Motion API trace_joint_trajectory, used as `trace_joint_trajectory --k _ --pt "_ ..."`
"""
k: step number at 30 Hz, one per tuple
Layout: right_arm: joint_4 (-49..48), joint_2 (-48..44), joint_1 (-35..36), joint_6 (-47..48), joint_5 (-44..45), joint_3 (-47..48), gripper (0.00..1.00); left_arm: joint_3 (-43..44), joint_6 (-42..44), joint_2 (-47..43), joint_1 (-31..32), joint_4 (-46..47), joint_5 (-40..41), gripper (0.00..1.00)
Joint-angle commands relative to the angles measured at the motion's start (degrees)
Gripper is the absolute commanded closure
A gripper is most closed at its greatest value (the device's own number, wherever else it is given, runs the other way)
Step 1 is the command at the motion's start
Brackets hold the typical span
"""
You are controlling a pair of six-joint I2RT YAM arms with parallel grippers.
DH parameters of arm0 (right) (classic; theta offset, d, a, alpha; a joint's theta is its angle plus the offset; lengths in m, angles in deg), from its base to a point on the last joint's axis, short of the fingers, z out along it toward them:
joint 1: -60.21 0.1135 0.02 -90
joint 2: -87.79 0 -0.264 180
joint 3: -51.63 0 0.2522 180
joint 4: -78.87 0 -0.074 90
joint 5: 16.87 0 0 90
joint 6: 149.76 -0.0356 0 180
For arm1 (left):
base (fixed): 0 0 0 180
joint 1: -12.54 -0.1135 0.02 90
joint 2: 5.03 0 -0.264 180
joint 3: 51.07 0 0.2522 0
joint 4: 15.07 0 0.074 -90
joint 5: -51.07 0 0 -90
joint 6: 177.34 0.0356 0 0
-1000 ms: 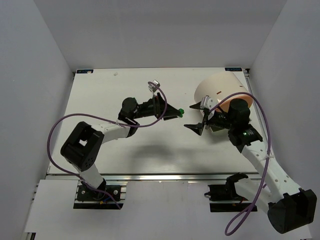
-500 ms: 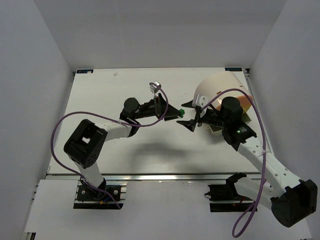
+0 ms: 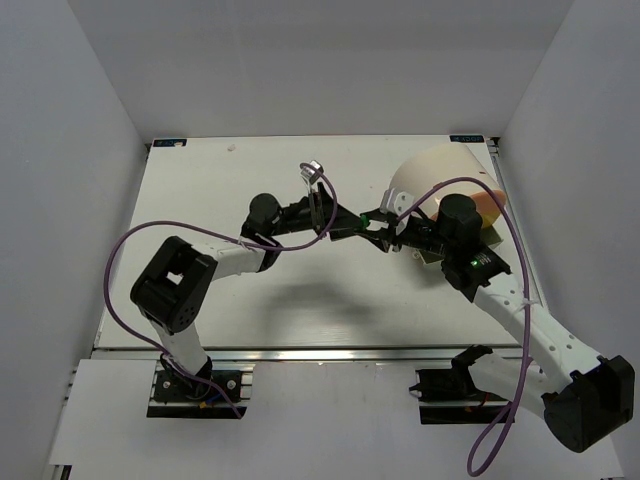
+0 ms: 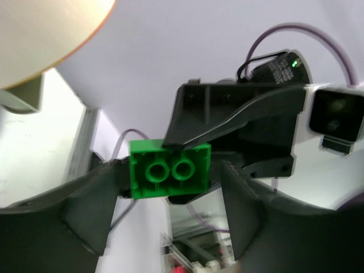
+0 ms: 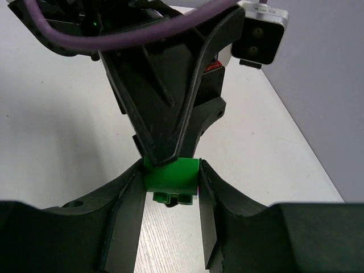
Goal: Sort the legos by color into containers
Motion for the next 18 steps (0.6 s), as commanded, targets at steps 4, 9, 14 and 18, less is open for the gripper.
trace_joint_trajectory --k 4,9,14,18 --pt "1.90 -0.67 -0.20 1.42 3.20 3.05 1.00 2.86 -0.41 -0.76 -0.92 0.64 1.13 0.03" --pt "9.62 -3.48 -0.82 -0.60 8.21 4.54 1.00 1.10 3.97 -3.04 -2.77 -6.11 2.89 0.02" --pt "22.19 -8.92 -1.70 -7.97 16.38 5.51 1.00 2.41 19.42 -7.96 -4.96 -29.46 7.44 0.02" --pt "30.37 -12.88 -2.40 -12.29 22.18 4.90 1.00 6.89 32.17 -10.60 -7.16 -50.82 15.44 0.02"
